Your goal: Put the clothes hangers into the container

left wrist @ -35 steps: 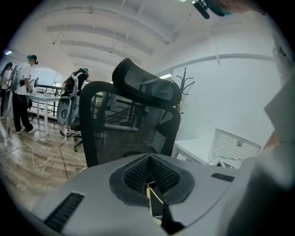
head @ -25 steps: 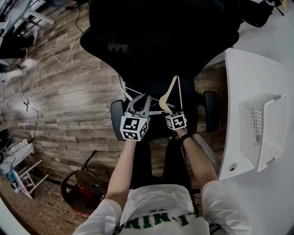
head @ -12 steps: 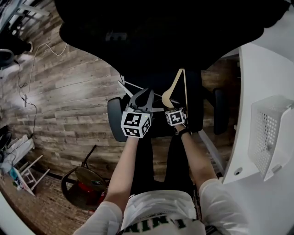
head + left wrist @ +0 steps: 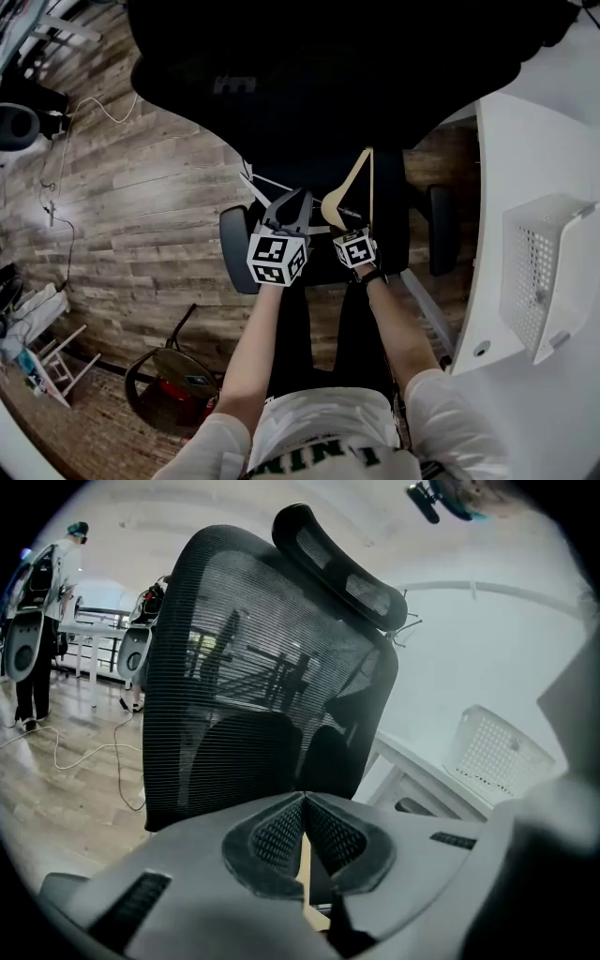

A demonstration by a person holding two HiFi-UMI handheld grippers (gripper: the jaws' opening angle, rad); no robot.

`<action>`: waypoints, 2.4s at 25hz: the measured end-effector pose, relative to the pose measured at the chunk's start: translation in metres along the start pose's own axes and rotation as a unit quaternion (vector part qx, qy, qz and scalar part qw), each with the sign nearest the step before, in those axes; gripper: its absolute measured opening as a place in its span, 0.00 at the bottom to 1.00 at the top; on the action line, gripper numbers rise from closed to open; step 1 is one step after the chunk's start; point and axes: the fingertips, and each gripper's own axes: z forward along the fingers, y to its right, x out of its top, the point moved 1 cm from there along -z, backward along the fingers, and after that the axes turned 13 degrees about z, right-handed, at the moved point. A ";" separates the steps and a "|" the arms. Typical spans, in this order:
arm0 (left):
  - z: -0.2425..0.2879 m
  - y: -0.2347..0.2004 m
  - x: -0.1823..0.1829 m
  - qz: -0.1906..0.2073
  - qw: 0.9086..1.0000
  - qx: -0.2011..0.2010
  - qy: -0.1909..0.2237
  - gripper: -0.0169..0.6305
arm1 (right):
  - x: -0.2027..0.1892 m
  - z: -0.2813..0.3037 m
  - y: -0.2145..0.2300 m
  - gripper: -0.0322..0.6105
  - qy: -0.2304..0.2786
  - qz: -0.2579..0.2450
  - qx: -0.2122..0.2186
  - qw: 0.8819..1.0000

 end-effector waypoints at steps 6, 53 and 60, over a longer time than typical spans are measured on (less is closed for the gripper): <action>-0.017 0.011 0.023 -0.002 1.000 -0.001 0.010 0.05 | 0.005 -0.043 -0.020 0.27 0.016 0.020 0.016 1.000; -0.173 0.129 0.262 0.137 0.980 -0.069 0.126 0.05 | 0.113 -0.514 -0.106 0.27 0.321 -0.069 -0.029 0.944; -0.151 0.195 0.291 0.175 0.966 -0.129 0.139 0.05 | 0.123 -0.583 -0.076 0.27 0.356 -0.077 -0.068 0.929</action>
